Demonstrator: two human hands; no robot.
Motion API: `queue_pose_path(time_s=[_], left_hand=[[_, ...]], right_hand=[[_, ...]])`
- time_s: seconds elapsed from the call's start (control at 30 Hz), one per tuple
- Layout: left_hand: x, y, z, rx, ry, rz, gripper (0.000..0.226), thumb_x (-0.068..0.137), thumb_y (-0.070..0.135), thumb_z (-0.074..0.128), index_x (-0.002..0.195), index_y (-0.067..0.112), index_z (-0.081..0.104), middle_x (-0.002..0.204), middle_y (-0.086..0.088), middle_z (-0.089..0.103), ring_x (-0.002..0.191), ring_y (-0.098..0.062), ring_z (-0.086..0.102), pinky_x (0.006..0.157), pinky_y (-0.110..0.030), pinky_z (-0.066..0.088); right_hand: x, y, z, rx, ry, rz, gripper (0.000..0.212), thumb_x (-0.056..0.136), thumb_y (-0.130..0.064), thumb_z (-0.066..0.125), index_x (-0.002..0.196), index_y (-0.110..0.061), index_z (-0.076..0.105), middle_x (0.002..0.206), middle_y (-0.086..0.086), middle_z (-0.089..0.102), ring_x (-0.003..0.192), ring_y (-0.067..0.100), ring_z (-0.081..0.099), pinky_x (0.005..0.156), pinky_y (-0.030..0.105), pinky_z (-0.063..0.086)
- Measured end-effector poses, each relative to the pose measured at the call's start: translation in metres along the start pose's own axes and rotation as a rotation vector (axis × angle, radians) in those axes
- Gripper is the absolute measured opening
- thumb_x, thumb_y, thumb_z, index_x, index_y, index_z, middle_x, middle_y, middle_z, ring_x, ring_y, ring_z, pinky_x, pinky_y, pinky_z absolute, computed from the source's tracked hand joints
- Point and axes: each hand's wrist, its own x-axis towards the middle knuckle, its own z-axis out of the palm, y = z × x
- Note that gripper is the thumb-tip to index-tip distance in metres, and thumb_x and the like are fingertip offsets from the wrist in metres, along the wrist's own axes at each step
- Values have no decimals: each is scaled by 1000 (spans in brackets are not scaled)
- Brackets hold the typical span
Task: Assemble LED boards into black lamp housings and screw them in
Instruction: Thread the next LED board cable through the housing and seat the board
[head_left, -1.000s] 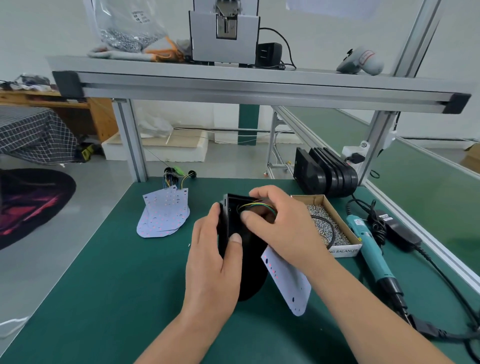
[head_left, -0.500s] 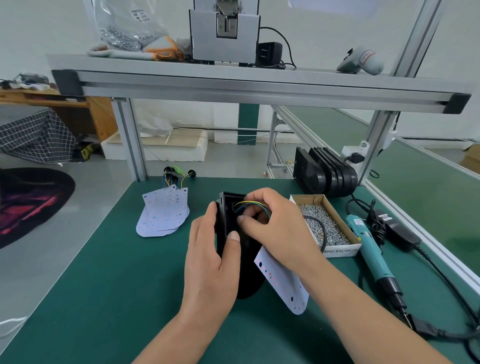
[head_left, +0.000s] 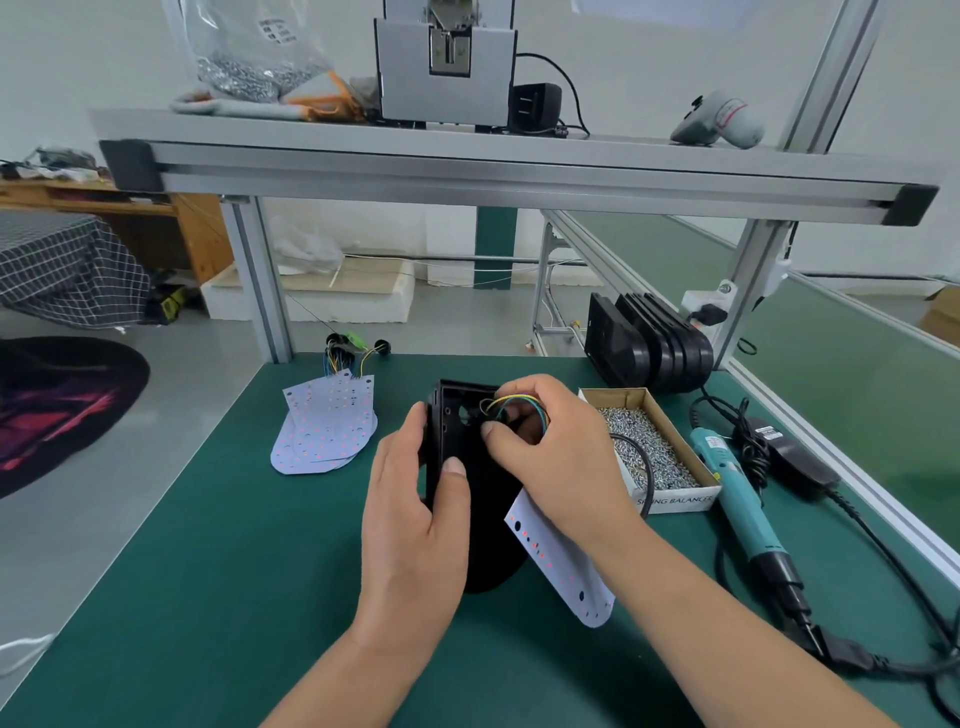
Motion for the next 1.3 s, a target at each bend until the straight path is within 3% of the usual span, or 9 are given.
queue_pose_path(time_s=[0.07, 0.2, 0.37, 0.47, 0.6, 0.67, 0.87, 1.03, 1.3], left_hand=[[0, -2, 1, -8, 2, -6, 51, 100, 32, 55, 137, 66, 45, 131, 34, 56, 135, -3, 53, 105, -48, 53], [-2, -6, 3, 19, -8, 20, 50, 99, 30, 56, 148, 37, 50, 126, 26, 58, 131, -5, 54, 99, -46, 55], [-2, -5, 2, 129, -67, 113, 57, 96, 42, 52, 151, 27, 50, 129, 20, 57, 124, -9, 56, 92, -37, 55], [-2, -5, 0, 182, -99, 174, 59, 97, 41, 51, 152, 22, 51, 128, 18, 57, 120, -8, 57, 94, -20, 47], [1, -7, -1, 157, -110, 206, 57, 99, 36, 52, 153, 19, 52, 125, 19, 55, 119, -7, 57, 94, -7, 40], [3, -9, -2, 93, -110, 187, 54, 100, 36, 53, 153, 23, 52, 127, 22, 56, 120, -9, 58, 90, -13, 46], [0, -14, -1, 14, -86, 160, 51, 101, 36, 54, 152, 31, 51, 131, 19, 57, 123, -19, 60, 84, -43, 59], [1, -13, -3, 18, -74, 158, 52, 100, 34, 54, 152, 27, 52, 129, 18, 58, 122, -19, 60, 84, -42, 58], [0, -8, -4, 74, -110, 231, 49, 100, 28, 56, 148, 20, 56, 124, 20, 59, 116, -11, 61, 87, -13, 46]], right_hand=[[1, 1, 2, -22, -23, -8, 16, 83, -34, 74, 95, -39, 66, 89, -22, 70, 83, 3, 66, 70, 15, 47], [1, -2, 4, -130, -54, -39, 11, 83, -34, 63, 94, -33, 64, 81, -10, 64, 77, 10, 60, 73, 39, 53], [-1, -3, 7, -273, -81, -130, 6, 86, -34, 55, 84, -29, 58, 77, -8, 54, 73, 14, 54, 67, 39, 48], [-1, -2, 8, -309, -66, -168, 19, 94, -27, 62, 77, -27, 52, 73, -8, 49, 68, 13, 49, 61, 36, 40], [-2, -2, 5, -216, -61, -172, 6, 95, -29, 66, 95, -25, 70, 85, -10, 66, 82, 8, 59, 72, 24, 44], [-2, -1, 4, -154, -42, -143, 9, 93, -34, 72, 98, -26, 71, 89, -14, 69, 87, 5, 61, 75, 15, 43], [-3, 3, 4, -49, 24, -60, 21, 88, -39, 80, 90, -28, 62, 83, -17, 68, 81, 6, 64, 65, 15, 43], [-4, 2, 1, -105, -29, -138, 9, 94, -36, 69, 101, -34, 65, 99, -22, 68, 90, -1, 65, 73, 11, 44], [-6, -1, 3, -116, 2, -118, 14, 94, -33, 65, 87, -22, 71, 76, -10, 67, 75, 12, 63, 69, 40, 51]])
